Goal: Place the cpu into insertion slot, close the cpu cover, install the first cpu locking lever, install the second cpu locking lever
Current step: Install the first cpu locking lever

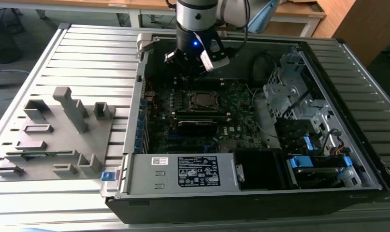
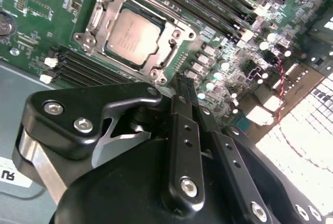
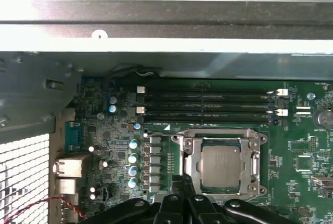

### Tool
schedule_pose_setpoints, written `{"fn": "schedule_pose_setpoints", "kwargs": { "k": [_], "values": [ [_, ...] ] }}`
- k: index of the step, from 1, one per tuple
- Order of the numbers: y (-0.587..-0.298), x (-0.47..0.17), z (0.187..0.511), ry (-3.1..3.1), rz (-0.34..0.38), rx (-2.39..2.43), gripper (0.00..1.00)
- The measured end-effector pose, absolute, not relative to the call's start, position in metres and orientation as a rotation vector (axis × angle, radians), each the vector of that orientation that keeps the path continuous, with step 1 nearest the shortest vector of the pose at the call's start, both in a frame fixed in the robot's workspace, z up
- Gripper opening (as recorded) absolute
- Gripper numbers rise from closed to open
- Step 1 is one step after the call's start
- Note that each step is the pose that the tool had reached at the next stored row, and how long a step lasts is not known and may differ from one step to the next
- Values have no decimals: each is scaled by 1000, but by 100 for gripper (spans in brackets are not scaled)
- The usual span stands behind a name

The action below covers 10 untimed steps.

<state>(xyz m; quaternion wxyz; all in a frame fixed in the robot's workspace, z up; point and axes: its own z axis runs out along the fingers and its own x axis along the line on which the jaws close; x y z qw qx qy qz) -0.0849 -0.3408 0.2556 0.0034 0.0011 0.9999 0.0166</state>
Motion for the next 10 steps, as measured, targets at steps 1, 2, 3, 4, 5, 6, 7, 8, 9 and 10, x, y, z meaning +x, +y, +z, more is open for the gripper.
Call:
{"fn": "schedule_pose_setpoints", "kwargs": {
  "k": [1, 2, 3, 4, 5, 6, 7, 8, 9, 10],
  "values": [
    [-341, -86, 255, 3134, 52, 3, 11],
    [-341, -88, 255, 3134, 52, 3, 11],
    [-341, -90, 255, 3134, 52, 3, 11],
    [-341, -91, 255, 3134, 52, 4, 11],
    [-341, -92, 255, 3134, 52, 4, 11],
    [-341, -92, 255, 3134, 52, 4, 11],
    [-341, -93, 255, 3134, 52, 4, 11],
    [-341, -93, 255, 3134, 52, 4, 11],
    [-341, -94, 255, 3134, 52, 3, 11],
    [-341, -94, 255, 3134, 52, 3, 11]
  ]
}}
